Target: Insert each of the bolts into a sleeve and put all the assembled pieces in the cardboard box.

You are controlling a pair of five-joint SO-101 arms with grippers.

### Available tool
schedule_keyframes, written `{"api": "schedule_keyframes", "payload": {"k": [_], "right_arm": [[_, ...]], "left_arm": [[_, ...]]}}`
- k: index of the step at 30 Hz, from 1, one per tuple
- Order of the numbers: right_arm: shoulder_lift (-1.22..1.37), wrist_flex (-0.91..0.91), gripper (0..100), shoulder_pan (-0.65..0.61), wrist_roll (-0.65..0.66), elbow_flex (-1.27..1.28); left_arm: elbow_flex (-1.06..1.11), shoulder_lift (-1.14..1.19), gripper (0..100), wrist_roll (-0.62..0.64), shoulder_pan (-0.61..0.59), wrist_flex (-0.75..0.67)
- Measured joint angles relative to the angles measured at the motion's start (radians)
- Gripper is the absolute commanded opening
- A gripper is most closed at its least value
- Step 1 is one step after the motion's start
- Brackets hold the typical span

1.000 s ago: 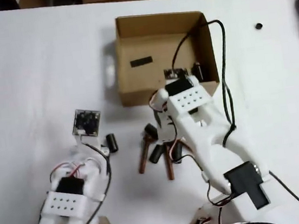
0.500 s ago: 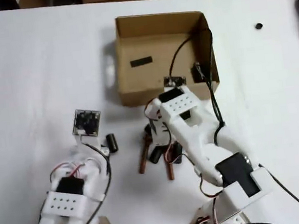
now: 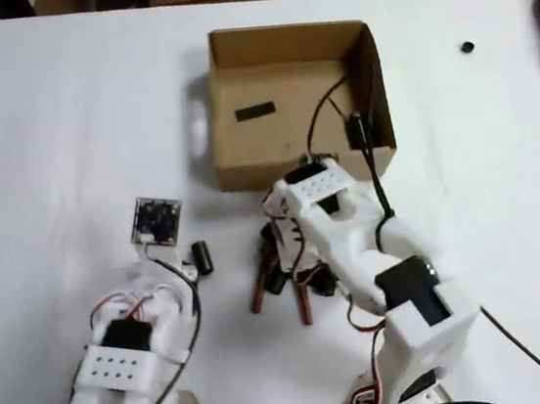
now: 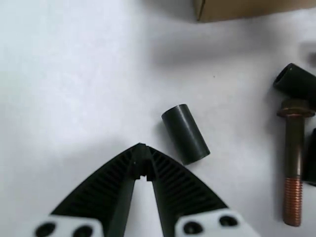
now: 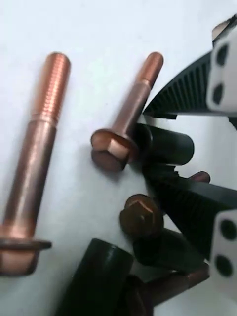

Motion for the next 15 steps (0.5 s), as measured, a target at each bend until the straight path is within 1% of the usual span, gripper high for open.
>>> {"api": "schedule_keyframes", "payload": {"k": [2, 5, 15], "right_arm": [[0.009, 0.002, 12.4, 0.002, 0.000, -0.011], [0.015, 0.003, 2.2, 0.002, 0.000, -0.015], [0.018, 0.003, 2.0, -0.002, 0.000, -0.015]], "left_arm": [[0.000, 0.000, 2, 0.000, 0.000, 0.000], [0.000, 0.000, 2, 0.000, 0.000, 0.000], [0.012, 0.000, 2, 0.000, 0.000, -0.002]]}}
